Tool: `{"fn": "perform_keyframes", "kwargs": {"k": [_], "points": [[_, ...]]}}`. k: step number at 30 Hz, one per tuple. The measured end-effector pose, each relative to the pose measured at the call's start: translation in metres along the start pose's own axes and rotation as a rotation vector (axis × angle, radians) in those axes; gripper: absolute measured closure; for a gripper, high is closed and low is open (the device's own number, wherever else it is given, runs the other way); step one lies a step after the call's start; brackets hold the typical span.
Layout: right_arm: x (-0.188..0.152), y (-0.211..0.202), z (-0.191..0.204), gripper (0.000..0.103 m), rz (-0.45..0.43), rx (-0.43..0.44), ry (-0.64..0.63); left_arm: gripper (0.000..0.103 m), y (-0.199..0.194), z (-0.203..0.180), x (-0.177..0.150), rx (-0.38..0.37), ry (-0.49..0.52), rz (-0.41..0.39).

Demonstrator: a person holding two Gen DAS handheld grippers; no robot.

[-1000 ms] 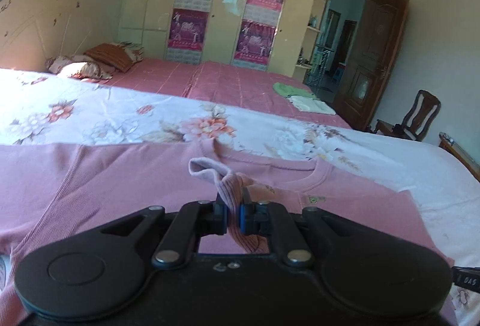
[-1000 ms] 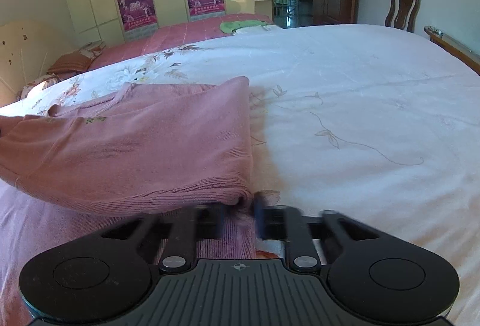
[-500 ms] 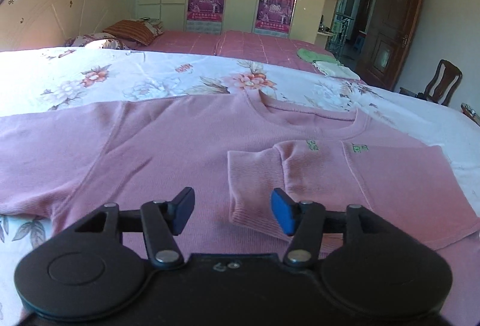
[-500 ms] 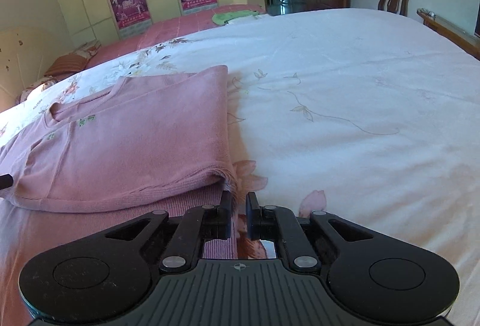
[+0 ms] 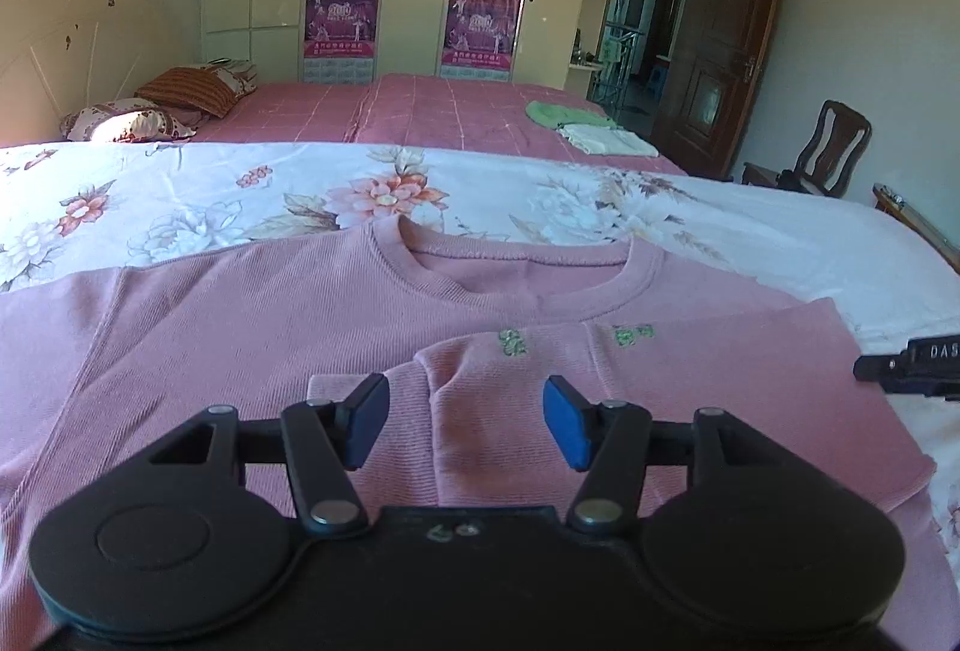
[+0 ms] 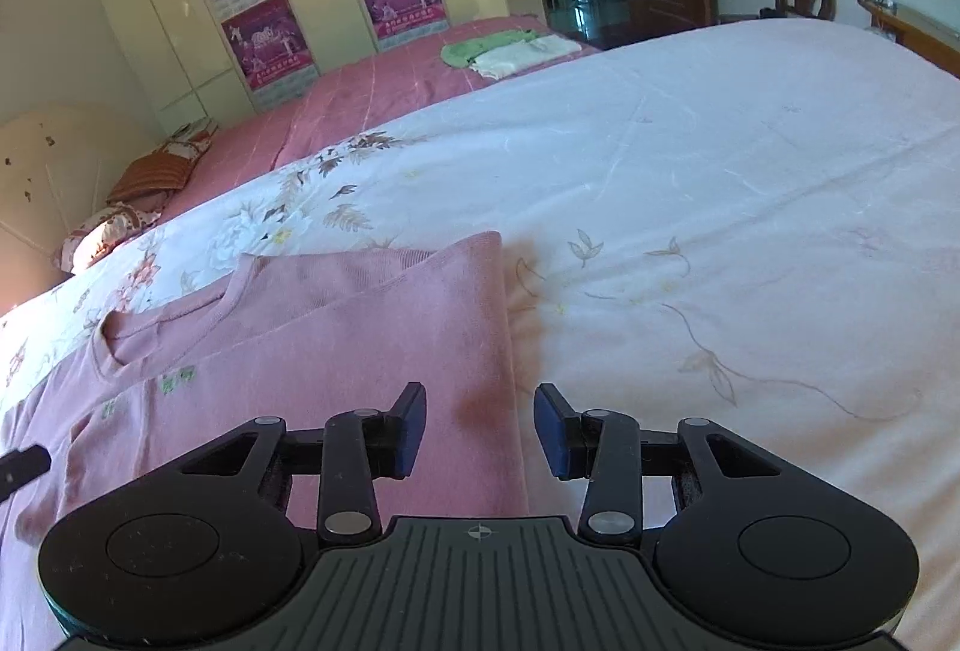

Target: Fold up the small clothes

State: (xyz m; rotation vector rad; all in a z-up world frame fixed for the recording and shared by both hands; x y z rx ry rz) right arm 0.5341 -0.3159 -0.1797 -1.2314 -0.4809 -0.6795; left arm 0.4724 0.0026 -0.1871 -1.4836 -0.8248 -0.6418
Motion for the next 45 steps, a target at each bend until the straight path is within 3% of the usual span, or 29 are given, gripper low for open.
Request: {"fn": "perform_keyframes", "kwargs": {"k": [3, 5, 7, 8, 10, 14, 18, 21, 25, 28, 31, 35, 39, 45], "points": [[0.012, 0.023, -0.003, 0.062, 0.014, -0.01, 0.014, 0.051, 0.014, 0.015, -0.017, 0.023, -0.024, 0.089], [0.019, 0.031, -0.003, 0.062, 0.014, 0.001, 0.026, 0.05, 0.006, 0.022, -0.026, 0.034, -0.018, 0.058], [0.024, 0.037, -0.002, 0.075, 0.019, 0.008, 0.016, 0.051, 0.004, 0.021, -0.026, 0.035, 0.005, 0.059], [0.026, 0.039, 0.0, 0.088, 0.019, 0.013, 0.011, 0.051, 0.004, 0.02, -0.024, 0.038, 0.005, 0.067], [0.027, 0.04, 0.004, 0.094, 0.001, -0.016, -0.044, 0.051, 0.0, 0.018, -0.016, 0.037, 0.0, 0.054], [0.023, 0.044, 0.006, 0.094, -0.019, -0.069, -0.094, 0.048, -0.002, 0.008, -0.006, 0.026, 0.029, -0.001], [0.022, 0.032, 0.016, 0.09, -0.074, -0.103, -0.118, 0.047, 0.022, 0.014, -0.01, 0.057, 0.023, 0.071], [0.015, 0.016, 0.031, 0.09, -0.112, -0.044, -0.168, 0.045, 0.022, 0.014, -0.014, 0.061, 0.059, 0.049], [-0.002, 0.028, 0.039, 0.09, -0.03, -0.058, -0.23, 0.042, 0.022, 0.013, -0.01, 0.068, 0.045, 0.075], [-0.002, 0.022, 0.038, 0.09, -0.041, -0.066, -0.196, 0.032, 0.013, 0.013, -0.007, 0.093, 0.048, 0.096], [-0.004, -0.003, 0.051, 0.09, -0.082, -0.013, -0.215, 0.028, -0.007, 0.017, -0.009, 0.082, 0.021, 0.071], [-0.032, -0.017, 0.078, 0.09, -0.038, 0.067, -0.282, 0.028, -0.016, 0.016, -0.024, 0.098, 0.018, 0.103], [-0.064, -0.009, 0.091, 0.09, 0.025, 0.059, -0.356, 0.021, -0.011, 0.016, -0.034, 0.123, 0.034, 0.13], [-0.072, -0.027, 0.09, 0.089, 0.013, 0.07, -0.38, 0.026, -0.032, 0.009, -0.026, 0.157, 0.028, 0.135]]}}
Point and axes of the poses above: each gripper's, at about its wrist camera, not at the fingertips, and y roughly the way its jaws point, z to its left, x to its top, the point moved 2 cm from there along y, roughly the way its jaws point, and after that the axes turned 3 degrees about -z, right-handed, at the moved point
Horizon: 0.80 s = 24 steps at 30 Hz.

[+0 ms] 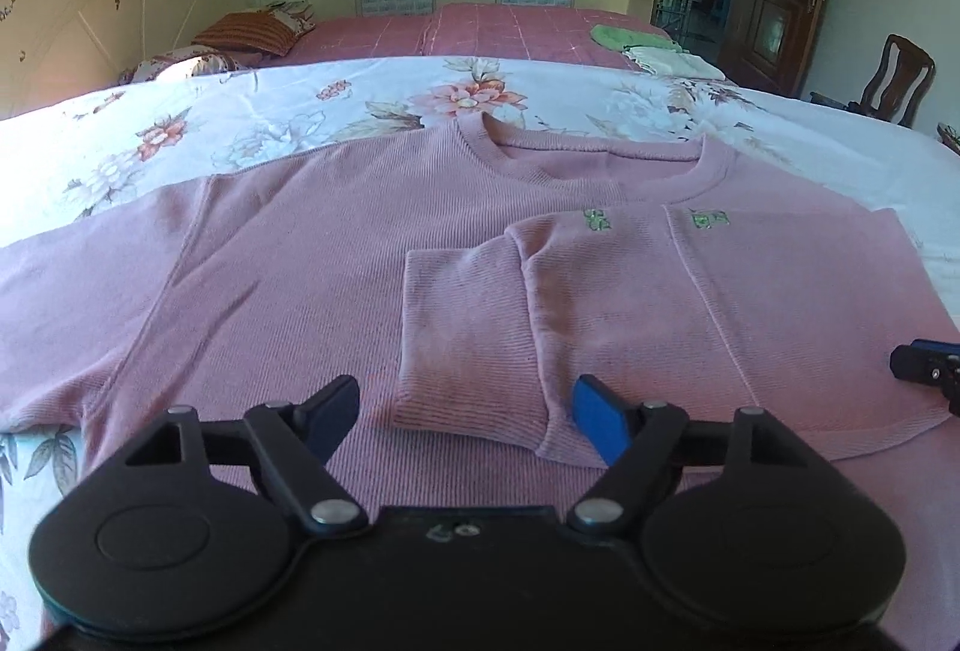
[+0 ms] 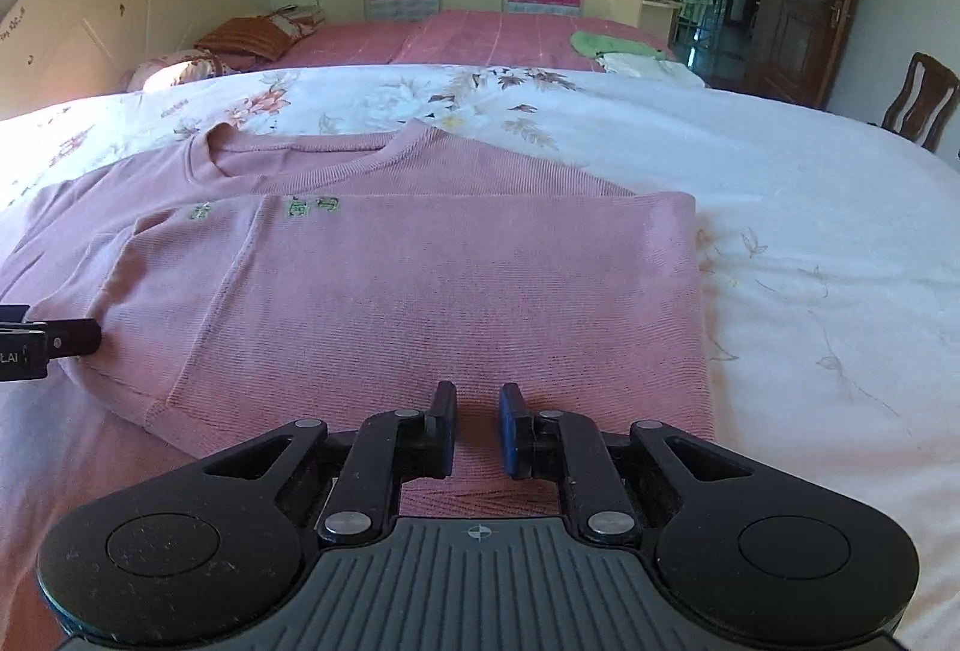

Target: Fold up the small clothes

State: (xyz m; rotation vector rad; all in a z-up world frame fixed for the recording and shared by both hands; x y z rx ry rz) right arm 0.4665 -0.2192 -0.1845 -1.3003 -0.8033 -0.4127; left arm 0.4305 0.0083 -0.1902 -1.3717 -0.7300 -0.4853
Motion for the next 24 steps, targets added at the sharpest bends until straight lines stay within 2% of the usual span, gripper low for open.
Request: {"fn": "perform_keyframes", "kwargs": {"k": [1, 2, 3, 4, 5, 9, 14, 20, 24], "points": [[0.0, -0.003, 0.001, 0.087, -0.008, 0.008, 0.004, 0.026, -0.006, -0.001, -0.001, 0.008, 0.006, -0.005], [-0.002, -0.004, 0.001, 0.071, -0.004, 0.008, 0.01, 0.026, -0.01, -0.002, -0.002, 0.013, 0.007, -0.003], [-0.005, -0.001, 0.002, 0.043, 0.02, 0.007, 0.008, 0.026, -0.015, -0.002, -0.003, 0.02, 0.008, 0.0], [-0.008, 0.004, 0.003, 0.038, 0.05, 0.006, -0.003, 0.026, -0.021, -0.001, -0.005, 0.028, 0.01, 0.001], [-0.012, 0.005, 0.005, 0.039, 0.067, 0.006, -0.019, 0.026, -0.027, 0.0, -0.005, 0.036, 0.012, -0.002], [-0.004, -0.022, 0.01, 0.039, -0.001, 0.075, 0.042, 0.024, -0.059, 0.015, -0.006, 0.091, 0.015, -0.035], [0.007, -0.044, 0.049, 0.038, -0.044, 0.16, 0.0, 0.02, -0.089, 0.049, -0.006, 0.153, -0.027, -0.056], [0.007, -0.054, 0.12, 0.038, -0.064, 0.246, -0.054, 0.017, -0.108, 0.114, -0.014, 0.186, -0.101, -0.062], [0.005, -0.05, 0.161, 0.039, -0.071, 0.267, -0.068, 0.018, -0.114, 0.173, -0.025, 0.206, -0.202, -0.042]]}}
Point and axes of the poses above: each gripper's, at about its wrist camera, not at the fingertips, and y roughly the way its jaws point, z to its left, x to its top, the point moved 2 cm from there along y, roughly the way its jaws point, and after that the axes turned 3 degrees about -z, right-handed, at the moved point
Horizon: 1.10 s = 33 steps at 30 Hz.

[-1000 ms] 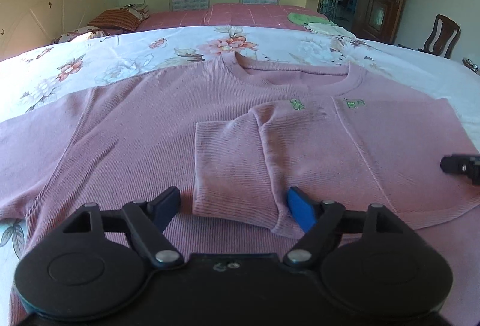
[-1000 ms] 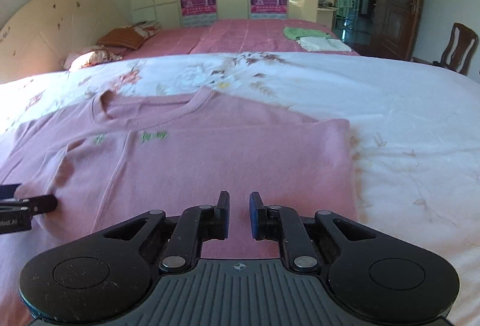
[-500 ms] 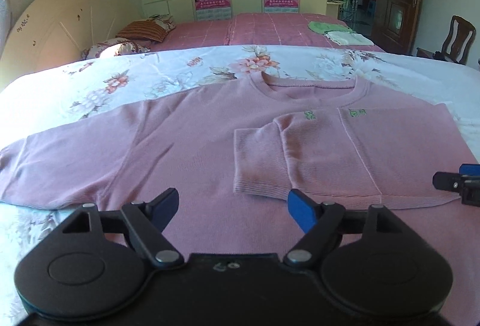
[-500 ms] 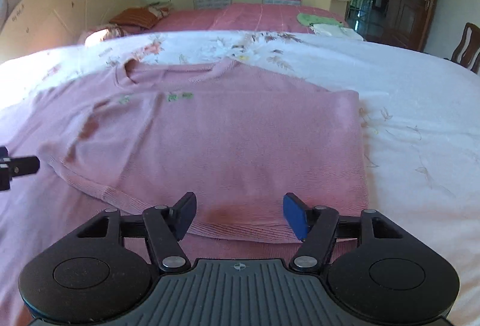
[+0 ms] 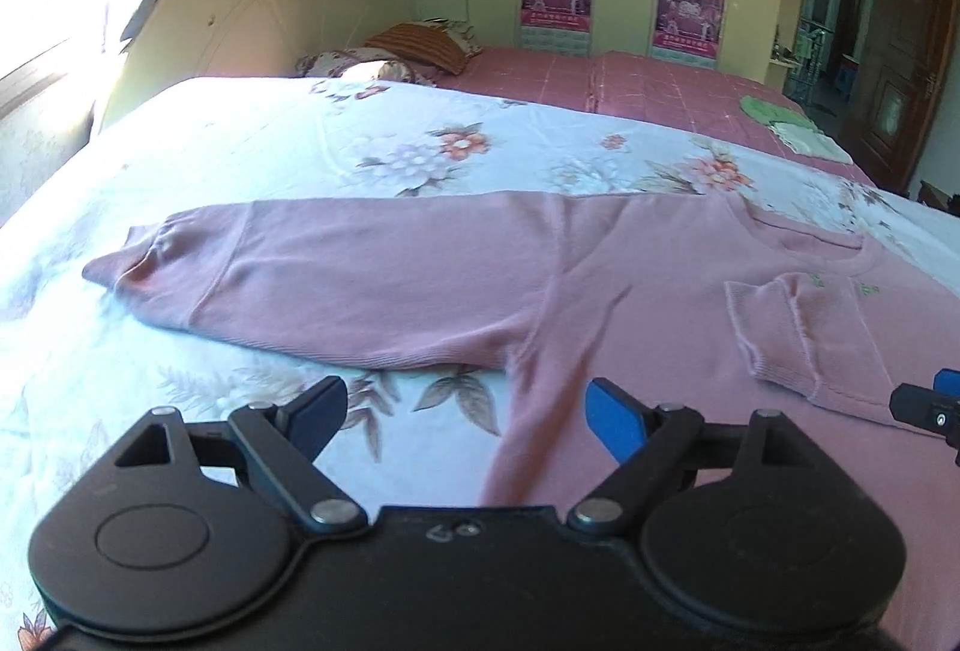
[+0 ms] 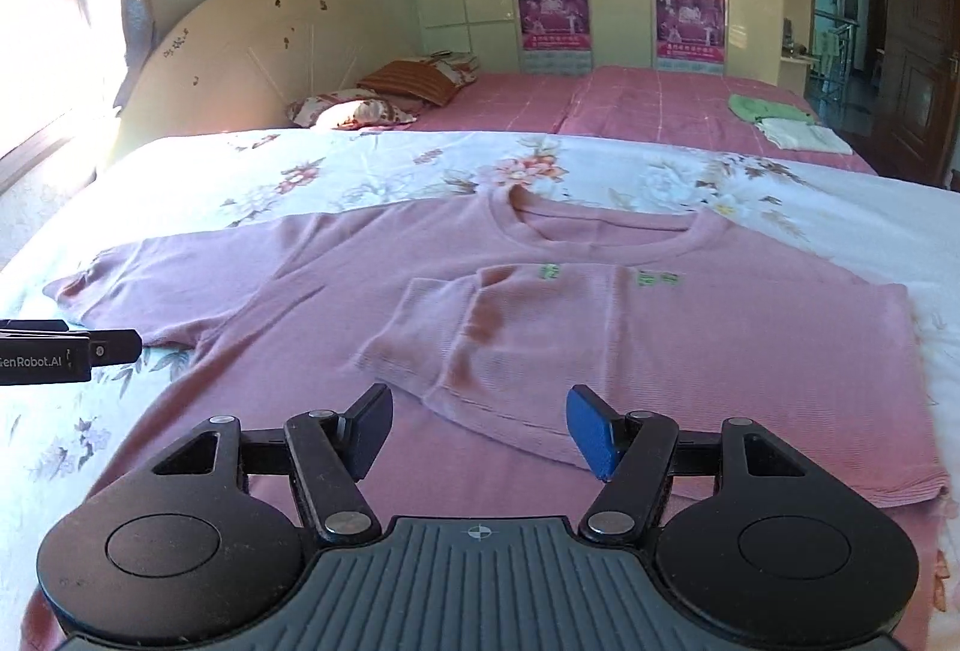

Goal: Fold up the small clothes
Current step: 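Move the left tool to the other sleeve cuff and grasp it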

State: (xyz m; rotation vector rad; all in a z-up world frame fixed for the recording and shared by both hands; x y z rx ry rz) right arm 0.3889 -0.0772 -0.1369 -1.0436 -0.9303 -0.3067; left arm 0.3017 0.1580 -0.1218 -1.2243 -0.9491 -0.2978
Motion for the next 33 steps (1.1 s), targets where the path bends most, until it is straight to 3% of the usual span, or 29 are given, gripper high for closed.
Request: {"fn": "perform_keyframes", "kwargs": {"k": [8, 15, 21, 29, 31, 33], "points": [[0.005, 0.042, 0.038, 0.039, 0.015, -0.016, 0.038, 0.018, 0.02, 0.096, 0.001, 0.057, -0.112, 0.035], [0.008, 0.069, 0.07, 0.039, 0.036, -0.015, 0.019, 0.027, 0.056, 0.179, 0.001, 0.082, -0.324, 0.073], [0.013, 0.087, 0.092, 0.039, 0.049, -0.005, 0.0, 0.027, 0.095, 0.236, 0.005, 0.095, -0.536, 0.095], [0.019, 0.109, 0.104, 0.039, 0.06, -0.007, 0.005, 0.021, 0.128, 0.254, 0.019, 0.1, -0.574, 0.022], [0.02, 0.116, 0.108, 0.039, 0.063, -0.006, 0.003, 0.023, 0.133, 0.255, 0.023, 0.105, -0.564, -0.002], [0.02, 0.123, 0.112, 0.039, 0.068, -0.004, 0.005, 0.031, 0.139, 0.257, 0.025, 0.116, -0.56, -0.027]]}}
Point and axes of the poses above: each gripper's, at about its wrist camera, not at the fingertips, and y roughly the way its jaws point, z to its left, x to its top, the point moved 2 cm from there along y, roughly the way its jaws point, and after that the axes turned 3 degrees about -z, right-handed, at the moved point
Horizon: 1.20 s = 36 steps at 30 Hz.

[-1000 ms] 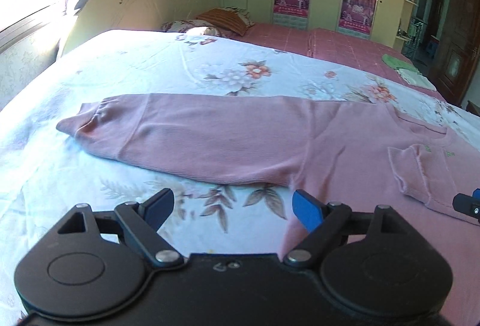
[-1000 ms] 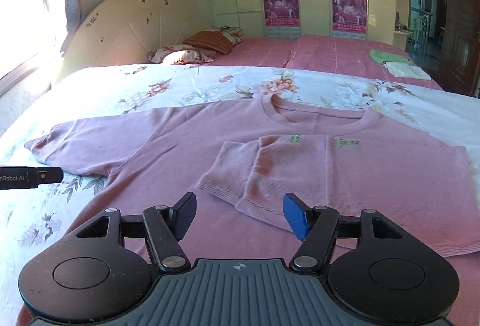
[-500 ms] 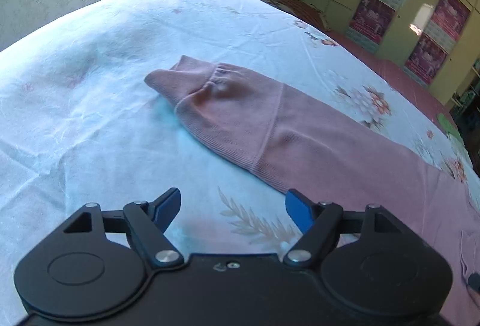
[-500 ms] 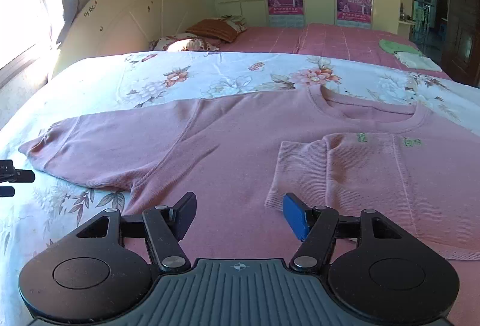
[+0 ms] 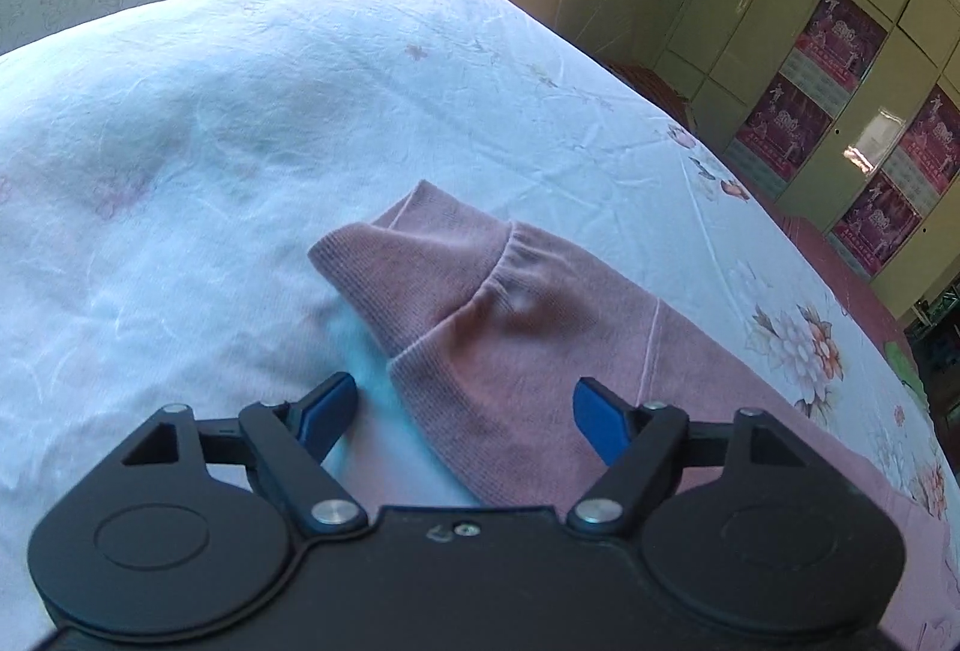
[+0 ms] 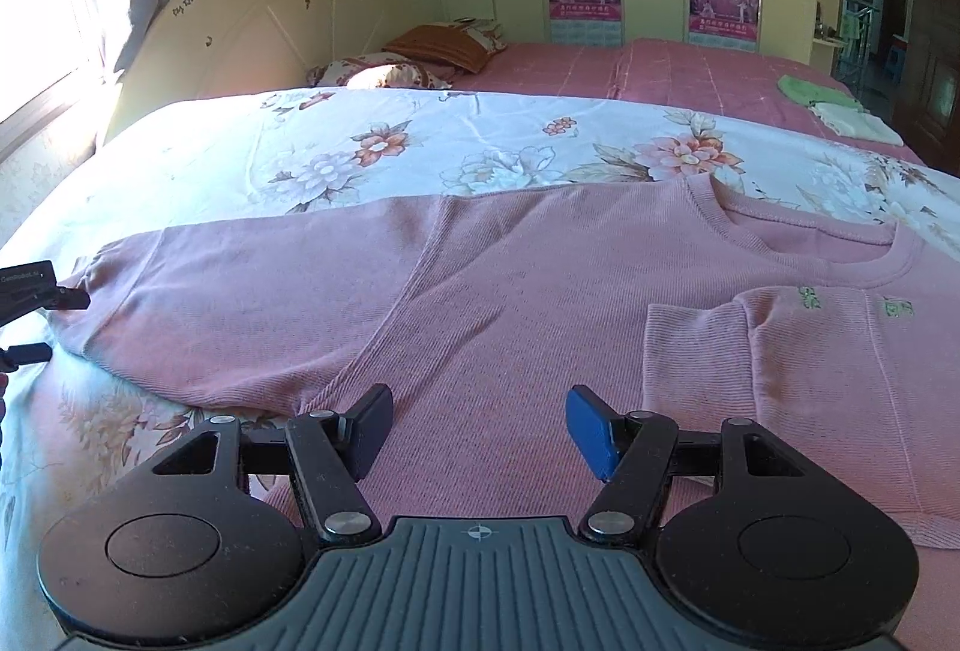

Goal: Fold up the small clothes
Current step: 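Move the left tool to the other sleeve cuff and grasp it, then fold the gripped sleeve across the body with the left tool and release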

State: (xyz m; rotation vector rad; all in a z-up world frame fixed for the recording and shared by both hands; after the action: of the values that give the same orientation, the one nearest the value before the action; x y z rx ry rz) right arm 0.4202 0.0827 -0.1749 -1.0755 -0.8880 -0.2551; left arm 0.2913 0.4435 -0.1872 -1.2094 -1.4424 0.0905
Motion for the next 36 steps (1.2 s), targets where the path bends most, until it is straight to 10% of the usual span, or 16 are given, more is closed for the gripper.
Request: {"fn": "perform_keyframes", "kwargs": {"k": [4, 6, 19, 23, 28, 36], "points": [[0.001, 0.01, 0.006, 0.039, 0.007, 0.004, -0.001, 0.054, 0.006, 0.003, 0.007, 0.013, -0.016, -0.038], [0.001, 0.014, 0.01, 0.039, 0.009, 0.0, -0.01, 0.084, 0.008, 0.009, 0.01, 0.023, -0.052, -0.045], [-0.019, 0.047, 0.036, 0.038, 0.051, -0.075, -0.185, 0.092, -0.046, -0.045, 0.03, -0.223, 0.063, -0.123], [-0.009, 0.037, 0.022, 0.039, 0.014, -0.031, -0.069, 0.092, -0.07, -0.092, 0.026, -0.327, 0.151, -0.134], [-0.014, 0.043, 0.019, 0.039, 0.062, -0.031, -0.156, 0.092, -0.091, -0.163, -0.011, -0.451, 0.274, -0.101], [0.007, -0.026, -0.068, 0.039, -0.071, -0.013, 0.081, 0.092, -0.107, -0.264, -0.098, -0.613, 0.418, 0.001]]}}
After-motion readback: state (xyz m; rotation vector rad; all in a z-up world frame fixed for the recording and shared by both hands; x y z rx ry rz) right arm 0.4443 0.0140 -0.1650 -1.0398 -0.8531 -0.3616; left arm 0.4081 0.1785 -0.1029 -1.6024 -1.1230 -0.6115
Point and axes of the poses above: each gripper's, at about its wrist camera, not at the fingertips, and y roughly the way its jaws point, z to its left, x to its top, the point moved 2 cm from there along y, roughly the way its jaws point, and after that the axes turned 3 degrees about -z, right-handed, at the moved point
